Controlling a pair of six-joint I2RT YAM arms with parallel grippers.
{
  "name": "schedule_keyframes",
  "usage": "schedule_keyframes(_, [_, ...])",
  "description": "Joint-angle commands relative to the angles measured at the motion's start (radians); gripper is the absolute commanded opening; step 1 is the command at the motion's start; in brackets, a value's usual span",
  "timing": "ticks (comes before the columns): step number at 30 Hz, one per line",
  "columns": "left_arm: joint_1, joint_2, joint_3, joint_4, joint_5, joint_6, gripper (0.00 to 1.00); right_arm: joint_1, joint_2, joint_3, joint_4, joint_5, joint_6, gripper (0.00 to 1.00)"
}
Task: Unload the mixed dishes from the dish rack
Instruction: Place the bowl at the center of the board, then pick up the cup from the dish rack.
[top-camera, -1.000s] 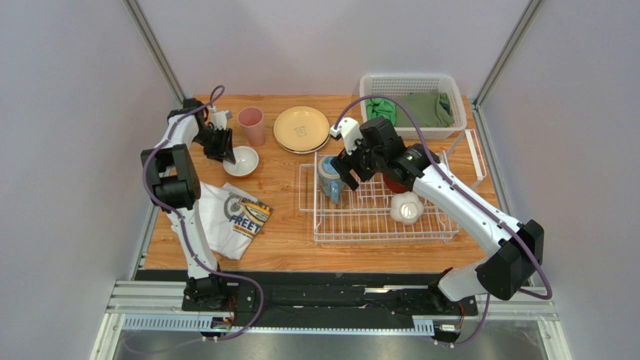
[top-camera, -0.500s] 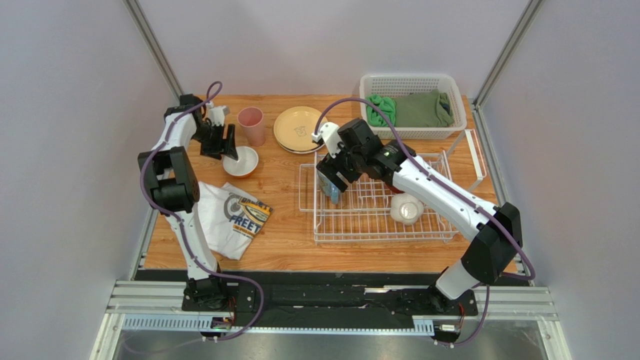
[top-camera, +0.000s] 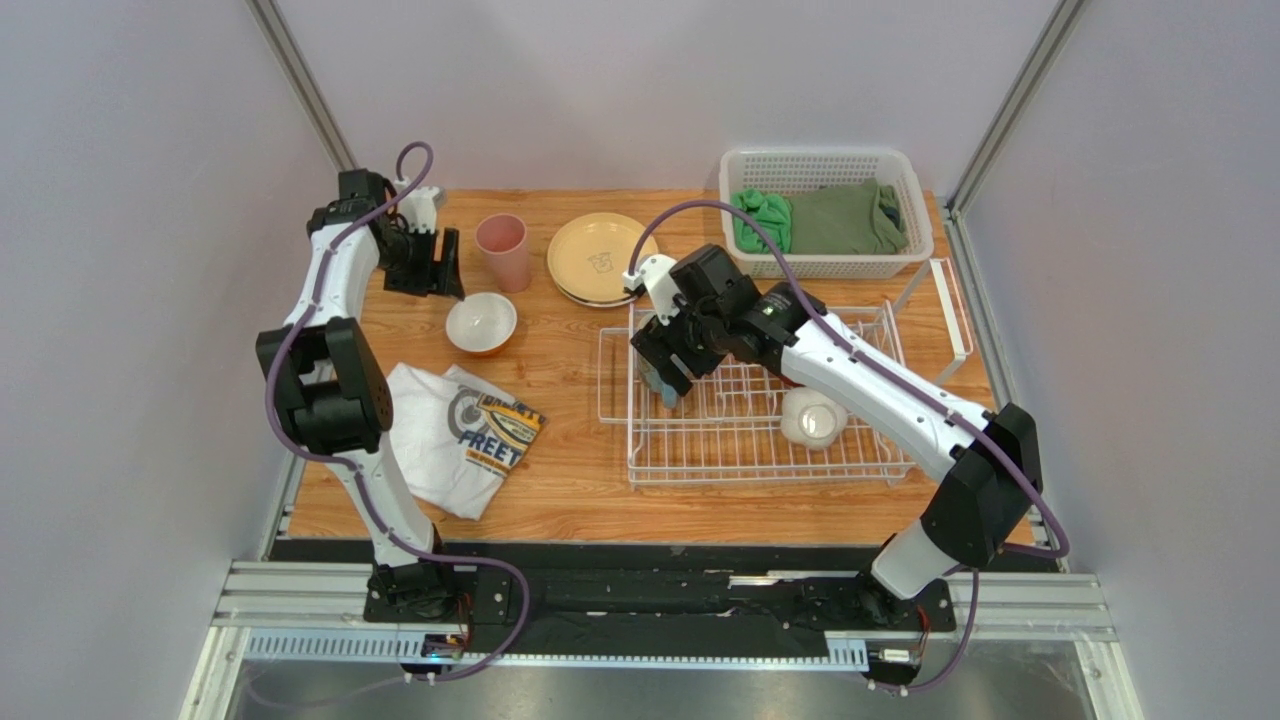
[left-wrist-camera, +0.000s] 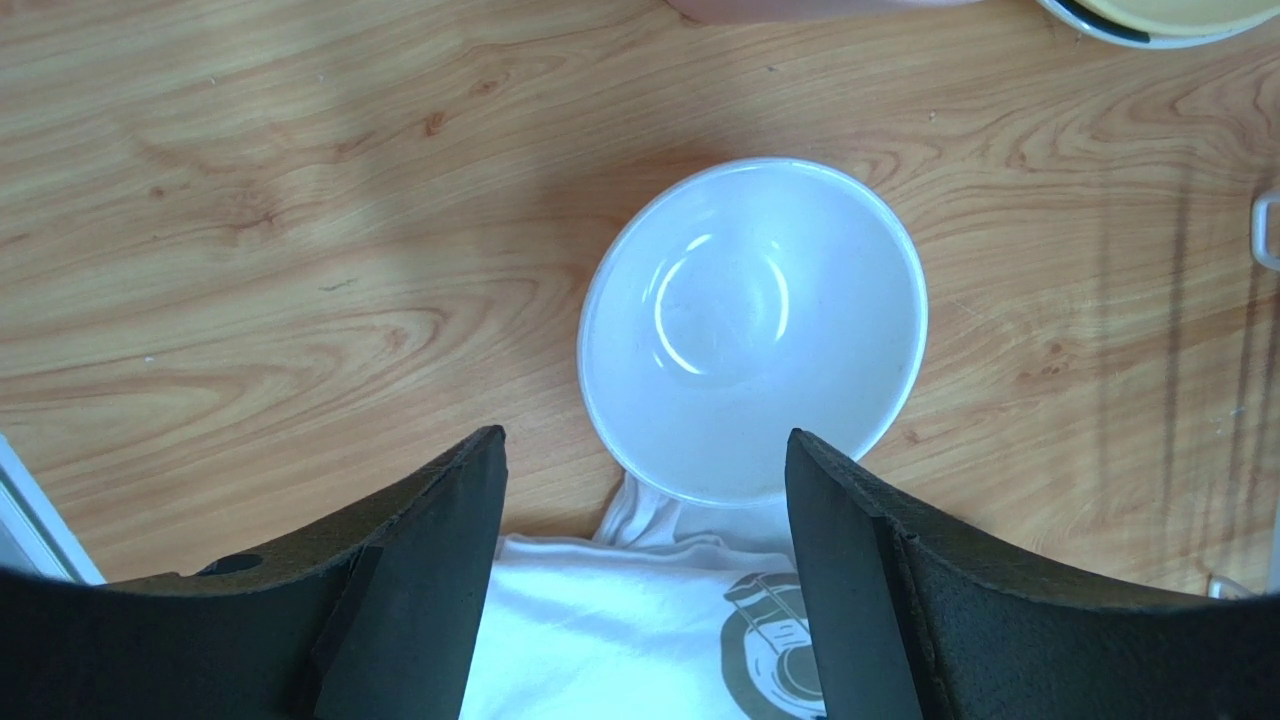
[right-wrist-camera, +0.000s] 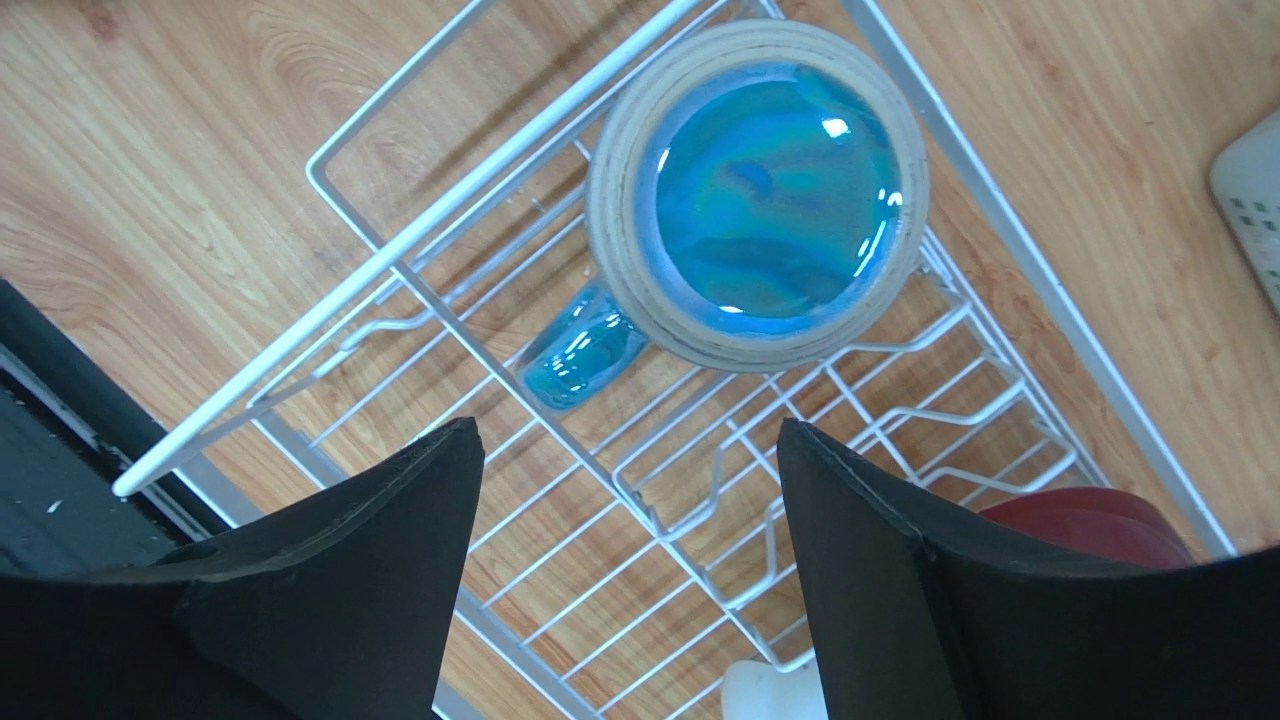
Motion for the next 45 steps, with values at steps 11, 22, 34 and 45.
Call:
schedule_keyframes(11, [0.008,-0.105,-0.056,0.025,0.008,0.015,0.77,0.008,0.049,-0.089,0.094,-0.019,0.141,0.66])
schedule_keyframes(22, [0.008,-0.121,-0.09,0.031,0.021,0.015,0.77,0.009,0.057,-0.146,0.176,-0.039,0.169,0.63])
schedule_keyframes(34, [0.008,-0.134,-0.101,0.048,0.051,0.003,0.76,0.009,0.072,-0.203,0.259,-0.028,0.247,0.57])
schedule_keyframes(45, [0.008,-0.134,-0.111,0.057,0.063,0.004,0.77,0.011,0.061,-0.229,0.292,0.075,0.219,0.45])
